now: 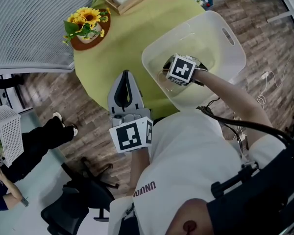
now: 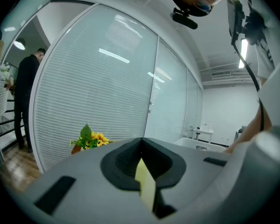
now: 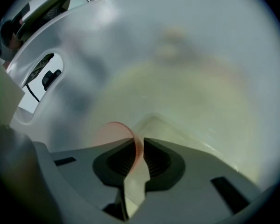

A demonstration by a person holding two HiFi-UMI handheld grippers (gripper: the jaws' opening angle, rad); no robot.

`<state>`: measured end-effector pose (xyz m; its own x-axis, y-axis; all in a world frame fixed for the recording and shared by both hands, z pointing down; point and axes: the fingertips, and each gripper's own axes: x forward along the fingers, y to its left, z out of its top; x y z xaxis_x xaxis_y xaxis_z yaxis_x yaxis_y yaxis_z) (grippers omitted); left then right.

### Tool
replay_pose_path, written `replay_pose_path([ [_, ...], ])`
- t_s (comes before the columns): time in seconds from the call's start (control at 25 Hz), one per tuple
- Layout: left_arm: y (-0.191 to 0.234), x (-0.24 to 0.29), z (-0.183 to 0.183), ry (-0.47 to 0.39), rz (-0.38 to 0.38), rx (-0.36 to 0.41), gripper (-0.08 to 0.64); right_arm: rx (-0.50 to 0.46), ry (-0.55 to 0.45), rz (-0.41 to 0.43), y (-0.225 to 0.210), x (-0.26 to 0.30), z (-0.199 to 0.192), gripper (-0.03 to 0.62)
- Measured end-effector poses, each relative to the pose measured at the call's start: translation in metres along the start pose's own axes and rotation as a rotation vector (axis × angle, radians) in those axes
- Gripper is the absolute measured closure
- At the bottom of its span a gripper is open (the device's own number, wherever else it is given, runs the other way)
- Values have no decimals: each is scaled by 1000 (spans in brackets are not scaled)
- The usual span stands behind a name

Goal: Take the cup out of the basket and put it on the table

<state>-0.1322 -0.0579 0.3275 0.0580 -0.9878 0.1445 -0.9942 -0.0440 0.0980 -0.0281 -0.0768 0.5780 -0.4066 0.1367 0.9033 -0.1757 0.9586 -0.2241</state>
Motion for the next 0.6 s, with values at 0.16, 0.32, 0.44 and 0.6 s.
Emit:
replay_pose_path([
  [0.16, -1, 0, 1, 4, -4, 2, 549, -1, 2, 1, 1, -1, 0, 535],
  [0.32, -1, 2, 1, 3, -8, 4, 549, -3, 1, 1, 0, -1, 1, 537],
  [0.44, -1, 2, 1, 3, -9, 4, 549, -1, -3, 0, 0, -3, 1, 538],
  [0.6, -2, 2, 2, 3, -9, 6, 549, 9, -25, -4, -2, -9, 6, 545],
])
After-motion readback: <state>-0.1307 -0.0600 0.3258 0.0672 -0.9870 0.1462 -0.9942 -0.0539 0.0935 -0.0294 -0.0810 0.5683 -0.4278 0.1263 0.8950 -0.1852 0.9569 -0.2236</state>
